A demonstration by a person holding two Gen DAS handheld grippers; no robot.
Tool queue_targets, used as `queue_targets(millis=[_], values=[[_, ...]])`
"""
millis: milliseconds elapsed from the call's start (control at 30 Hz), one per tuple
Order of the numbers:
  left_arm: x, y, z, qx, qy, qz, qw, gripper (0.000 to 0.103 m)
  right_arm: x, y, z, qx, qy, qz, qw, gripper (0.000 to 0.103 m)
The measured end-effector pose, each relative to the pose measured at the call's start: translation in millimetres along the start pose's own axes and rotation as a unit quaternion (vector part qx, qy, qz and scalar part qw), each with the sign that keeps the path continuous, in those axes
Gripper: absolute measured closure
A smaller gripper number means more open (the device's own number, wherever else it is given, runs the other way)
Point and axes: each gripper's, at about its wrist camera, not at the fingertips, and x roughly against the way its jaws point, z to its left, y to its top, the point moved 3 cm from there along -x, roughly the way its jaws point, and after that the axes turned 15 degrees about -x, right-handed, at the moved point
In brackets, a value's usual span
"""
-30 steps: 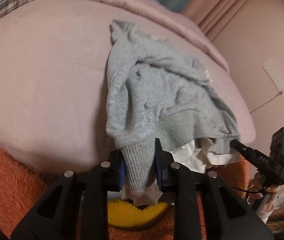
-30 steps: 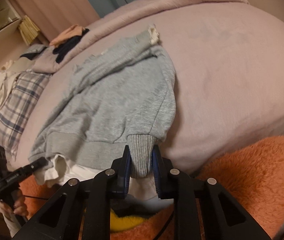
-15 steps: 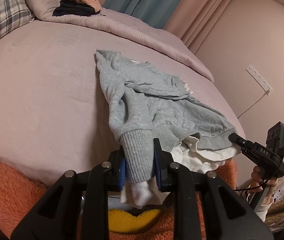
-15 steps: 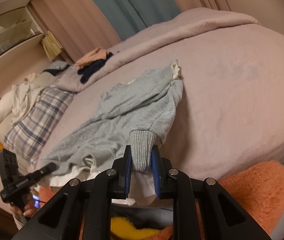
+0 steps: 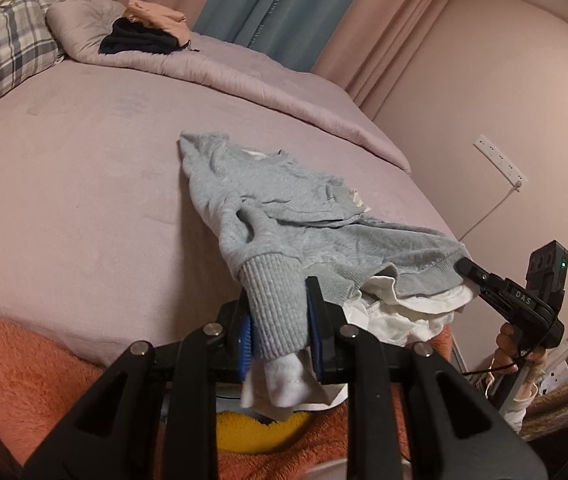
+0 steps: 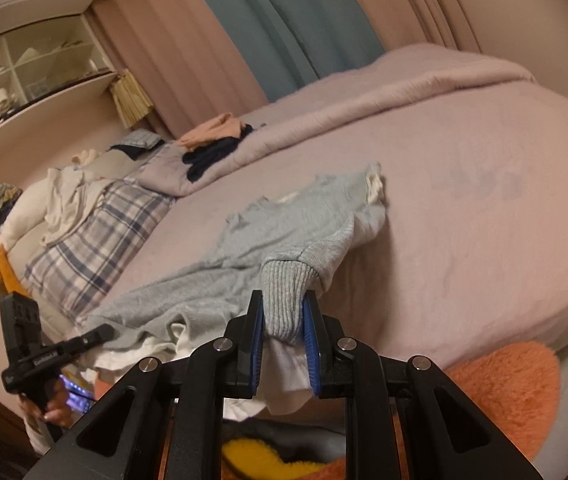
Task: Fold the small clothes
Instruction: 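Lift the hem with both grippers and carry it toward the collar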
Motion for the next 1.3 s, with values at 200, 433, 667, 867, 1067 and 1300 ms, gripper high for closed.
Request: queue_targets(millis=[200, 433, 667, 867, 1067, 1300], values=[[2, 5, 7, 0.007, 0.006, 0.000, 1.0000, 0.081, 5, 4, 5, 0.009, 0.012, -0.009, 1.000, 0.083], [-8, 9, 11, 0.011, 0.015, 0.008, 0.9998, 0.081, -7, 12, -4, -0.009, 0.011, -0.003, 1.000, 0.083], [-18, 18, 13, -0.001, 0.035, 0.009, 0.9993, 0.081, -16, 18, 1, 0.005, 0.005, -0.006, 1.000, 0.083], [-27, 26, 17, -0.007, 0.036, 0.012, 0.9993, 0.081, -24, 26, 2, 0.006, 0.003, -0.010, 1.000, 0.083], [-35, 39, 21, -0.008, 0.039, 0.004, 0.9992, 0.081, -32, 37, 1, 0.012, -0.002, -0.016, 1.000, 0.083], [-48, 49, 26, -0.004, 0.043, 0.005, 0.9990, 0.081, -37, 45, -1, 0.009, 0.000, -0.017, 1.000, 0.083]])
